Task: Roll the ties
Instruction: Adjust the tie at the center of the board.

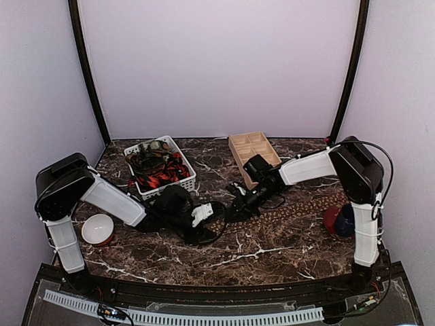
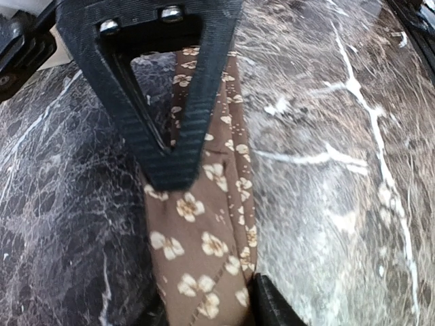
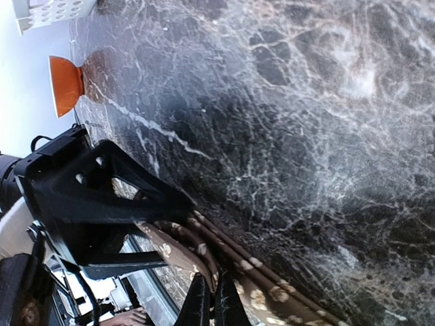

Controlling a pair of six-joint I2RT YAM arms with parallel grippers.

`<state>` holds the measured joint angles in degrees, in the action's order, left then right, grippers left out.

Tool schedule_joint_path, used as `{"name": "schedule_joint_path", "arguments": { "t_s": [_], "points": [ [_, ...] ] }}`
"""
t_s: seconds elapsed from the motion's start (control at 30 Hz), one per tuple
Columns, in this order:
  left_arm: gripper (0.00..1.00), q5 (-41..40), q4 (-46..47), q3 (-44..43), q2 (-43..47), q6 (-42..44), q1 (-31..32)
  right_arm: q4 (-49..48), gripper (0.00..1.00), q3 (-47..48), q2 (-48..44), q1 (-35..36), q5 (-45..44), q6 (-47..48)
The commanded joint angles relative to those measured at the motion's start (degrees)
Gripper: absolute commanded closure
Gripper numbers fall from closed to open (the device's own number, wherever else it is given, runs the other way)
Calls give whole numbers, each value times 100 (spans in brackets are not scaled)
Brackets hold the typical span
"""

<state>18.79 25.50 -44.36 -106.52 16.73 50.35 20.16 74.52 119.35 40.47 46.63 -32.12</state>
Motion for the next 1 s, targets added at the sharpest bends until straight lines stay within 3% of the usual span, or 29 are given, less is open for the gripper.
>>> {"name": "schedule_joint_path", "arguments": {
  "t_s": [0.0,0.03,0.1,0.33,0.63,0.7,0.83,0.97],
  "points": [
    [49,-50,-269,400,339,48,-34,80,100,134,292,87,-122,134],
    [41,-42,-217,462,431,0,-34,91,100,130,346,92,-147,171],
    [35,-61,-164,612,645,-155,-34,86,100,72,382,93,-198,201],
    [37,-79,160,1118,1158,-710,-34,68,100,-133,330,93,-315,259],
    [33,32,454,749,684,-1089,-10,130,100,-157,252,102,-417,303],
    [36,-48,495,767,628,-1127,-7,134,100,-164,235,105,-422,311],
    [55,-193,497,879,739,-1034,-7,137,100,-183,244,110,-433,327],
    [61,-63,288,787,1072,-842,-1,176,100,-192,271,128,-457,388]
  ]
}}
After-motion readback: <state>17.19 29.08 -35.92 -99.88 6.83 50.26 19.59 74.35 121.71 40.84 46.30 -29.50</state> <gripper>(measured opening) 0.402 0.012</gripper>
